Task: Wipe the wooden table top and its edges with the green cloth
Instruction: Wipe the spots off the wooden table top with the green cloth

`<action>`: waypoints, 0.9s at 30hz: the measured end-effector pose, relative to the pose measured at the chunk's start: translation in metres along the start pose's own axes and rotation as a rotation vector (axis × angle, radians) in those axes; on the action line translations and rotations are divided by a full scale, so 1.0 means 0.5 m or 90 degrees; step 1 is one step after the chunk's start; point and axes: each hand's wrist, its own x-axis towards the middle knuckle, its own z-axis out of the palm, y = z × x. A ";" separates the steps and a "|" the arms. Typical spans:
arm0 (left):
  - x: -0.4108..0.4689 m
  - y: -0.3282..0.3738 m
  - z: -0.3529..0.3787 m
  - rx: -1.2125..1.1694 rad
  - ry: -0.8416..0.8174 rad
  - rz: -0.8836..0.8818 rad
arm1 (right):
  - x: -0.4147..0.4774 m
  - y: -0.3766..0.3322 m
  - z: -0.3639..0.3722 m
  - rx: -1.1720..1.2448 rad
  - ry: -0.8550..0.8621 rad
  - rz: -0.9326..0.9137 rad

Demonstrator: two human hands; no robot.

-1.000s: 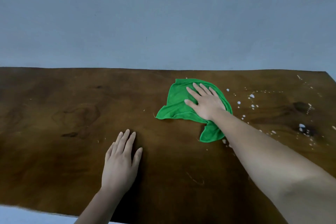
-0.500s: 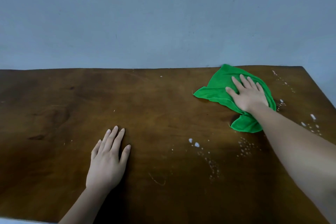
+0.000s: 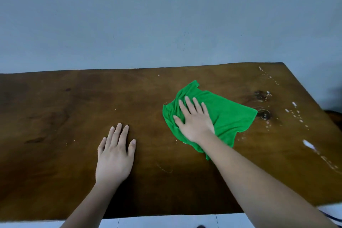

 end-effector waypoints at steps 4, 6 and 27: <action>-0.004 -0.001 -0.006 -0.023 -0.003 0.008 | -0.108 -0.091 0.034 0.002 -0.017 -0.091; -0.007 -0.004 -0.006 -0.036 0.004 0.019 | -0.170 -0.126 0.048 0.003 -0.023 -0.134; -0.007 0.001 0.000 0.031 -0.012 0.013 | -0.262 0.274 -0.003 -0.008 0.004 0.042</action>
